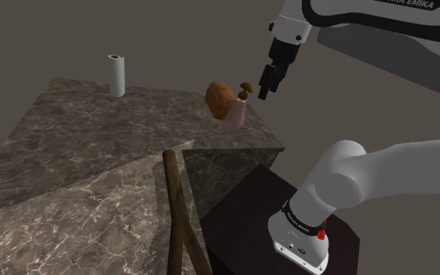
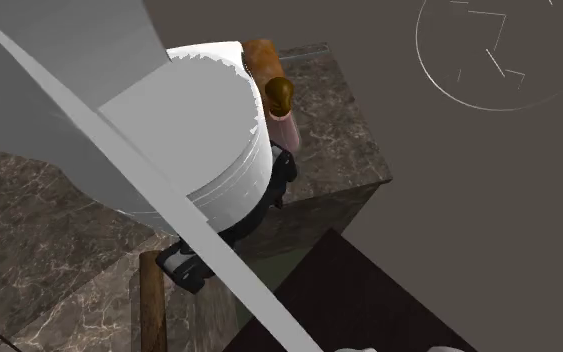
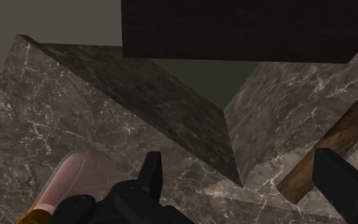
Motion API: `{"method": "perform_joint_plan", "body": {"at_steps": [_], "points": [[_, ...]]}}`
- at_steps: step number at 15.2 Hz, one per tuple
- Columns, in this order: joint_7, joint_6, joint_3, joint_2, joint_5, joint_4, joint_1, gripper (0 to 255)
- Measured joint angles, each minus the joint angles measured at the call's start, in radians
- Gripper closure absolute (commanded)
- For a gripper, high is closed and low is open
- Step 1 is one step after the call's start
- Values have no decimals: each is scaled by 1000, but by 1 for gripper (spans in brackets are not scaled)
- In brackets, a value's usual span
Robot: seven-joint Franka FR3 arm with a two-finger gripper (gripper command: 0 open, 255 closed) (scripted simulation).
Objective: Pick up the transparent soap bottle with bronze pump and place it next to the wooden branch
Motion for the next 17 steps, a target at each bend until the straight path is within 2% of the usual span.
{"method": "perform_joint_plan", "body": {"at_steps": [3,9,17], "points": [[-16,29,-22,33,-11,7,-8,0],[-104,134,-133,201,-47,86,-39,0],[-230,241,-269,469,-22,266,-58,0]]}}
